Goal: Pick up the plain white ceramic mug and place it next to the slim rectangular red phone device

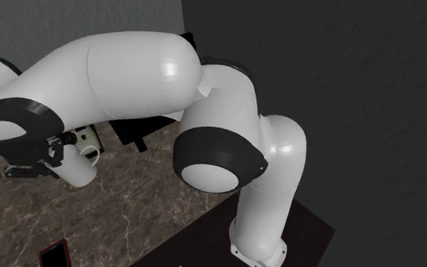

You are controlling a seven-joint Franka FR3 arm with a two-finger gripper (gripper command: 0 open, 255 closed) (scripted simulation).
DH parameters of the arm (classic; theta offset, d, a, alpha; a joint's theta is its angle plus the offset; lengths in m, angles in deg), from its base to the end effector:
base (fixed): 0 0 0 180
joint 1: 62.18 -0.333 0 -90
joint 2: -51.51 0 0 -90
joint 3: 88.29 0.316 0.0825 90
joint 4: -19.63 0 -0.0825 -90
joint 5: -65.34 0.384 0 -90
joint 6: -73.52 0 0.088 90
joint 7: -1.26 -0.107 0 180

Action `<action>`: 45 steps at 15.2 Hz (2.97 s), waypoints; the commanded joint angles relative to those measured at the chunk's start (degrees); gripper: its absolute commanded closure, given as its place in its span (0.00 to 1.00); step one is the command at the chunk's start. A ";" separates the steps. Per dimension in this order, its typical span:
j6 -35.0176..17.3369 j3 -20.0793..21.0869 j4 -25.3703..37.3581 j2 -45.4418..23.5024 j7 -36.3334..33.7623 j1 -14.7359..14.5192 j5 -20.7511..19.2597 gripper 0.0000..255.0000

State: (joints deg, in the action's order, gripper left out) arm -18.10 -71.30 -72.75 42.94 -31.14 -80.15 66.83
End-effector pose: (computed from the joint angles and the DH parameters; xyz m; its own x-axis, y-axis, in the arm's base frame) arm 0.4875 0.3317 0.5252 0.9849 0.0395 -0.1684 0.0443 -0.9987 0.0251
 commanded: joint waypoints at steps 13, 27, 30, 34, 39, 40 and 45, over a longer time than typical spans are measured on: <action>-2.70 1.72 9.66 -12.56 -6.45 -4.92 -3.21 1.00; -12.77 1.37 1.09 -14.15 -6.24 -4.72 -3.73 1.00; -14.80 1.27 -0.31 -14.80 -6.25 -4.75 -3.93 1.00; -17.44 1.11 -1.97 -15.83 -6.29 -4.82 -4.24 1.00; -18.25 1.06 -2.44 -16.18 -6.31 -4.84 -4.35 1.00; -18.25 1.06 -2.44 -16.18 -6.31 -4.84 -4.35 1.00; -18.25 1.06 -2.44 -16.18 -6.31 -4.84 -4.35 0.00</action>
State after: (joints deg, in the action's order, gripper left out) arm -36.35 -70.25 -75.19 26.75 -37.45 -84.99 62.48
